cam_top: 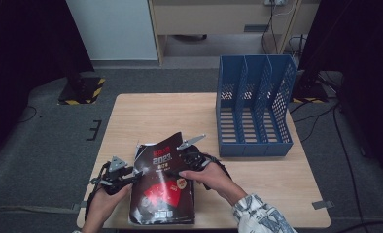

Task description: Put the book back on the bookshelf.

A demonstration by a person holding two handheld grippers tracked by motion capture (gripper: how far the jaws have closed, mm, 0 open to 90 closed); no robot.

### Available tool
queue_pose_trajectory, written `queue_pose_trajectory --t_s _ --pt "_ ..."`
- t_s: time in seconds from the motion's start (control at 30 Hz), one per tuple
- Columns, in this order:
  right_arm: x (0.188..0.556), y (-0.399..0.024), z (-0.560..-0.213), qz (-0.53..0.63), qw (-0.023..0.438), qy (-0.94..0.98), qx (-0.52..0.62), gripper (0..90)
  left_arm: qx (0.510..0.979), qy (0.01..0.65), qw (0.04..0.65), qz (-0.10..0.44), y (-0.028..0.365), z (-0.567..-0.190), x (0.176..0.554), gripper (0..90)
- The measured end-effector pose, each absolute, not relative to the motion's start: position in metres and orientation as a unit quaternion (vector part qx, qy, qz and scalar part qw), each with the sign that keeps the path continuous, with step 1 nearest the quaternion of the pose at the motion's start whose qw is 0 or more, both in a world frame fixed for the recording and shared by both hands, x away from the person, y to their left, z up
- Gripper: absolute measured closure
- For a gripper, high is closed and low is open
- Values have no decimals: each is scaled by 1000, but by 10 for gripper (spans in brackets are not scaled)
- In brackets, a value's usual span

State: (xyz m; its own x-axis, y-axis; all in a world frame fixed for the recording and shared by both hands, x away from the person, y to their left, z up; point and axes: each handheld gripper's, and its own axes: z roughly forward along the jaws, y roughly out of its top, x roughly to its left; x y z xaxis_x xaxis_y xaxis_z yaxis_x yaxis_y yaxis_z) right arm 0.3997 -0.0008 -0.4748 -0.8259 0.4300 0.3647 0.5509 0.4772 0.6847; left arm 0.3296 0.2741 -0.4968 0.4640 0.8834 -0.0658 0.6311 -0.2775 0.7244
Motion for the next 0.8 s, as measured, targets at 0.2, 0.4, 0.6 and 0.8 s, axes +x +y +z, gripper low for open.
queue_pose_trajectory --t_s 0.2,0.4,0.6,0.8 --pt "401 3 -476 -426 76 -851 -297 340 779 485 353 180 274 -497 330 521" --pt "402 3 -478 -425 76 -852 -295 364 779 485 354 181 274 -497 330 517" --pt "400 9 -483 -418 76 -857 -292 410 780 483 353 184 272 -497 329 512" --pt "400 9 -484 -418 75 -857 -293 485 780 482 354 184 273 -497 329 508"
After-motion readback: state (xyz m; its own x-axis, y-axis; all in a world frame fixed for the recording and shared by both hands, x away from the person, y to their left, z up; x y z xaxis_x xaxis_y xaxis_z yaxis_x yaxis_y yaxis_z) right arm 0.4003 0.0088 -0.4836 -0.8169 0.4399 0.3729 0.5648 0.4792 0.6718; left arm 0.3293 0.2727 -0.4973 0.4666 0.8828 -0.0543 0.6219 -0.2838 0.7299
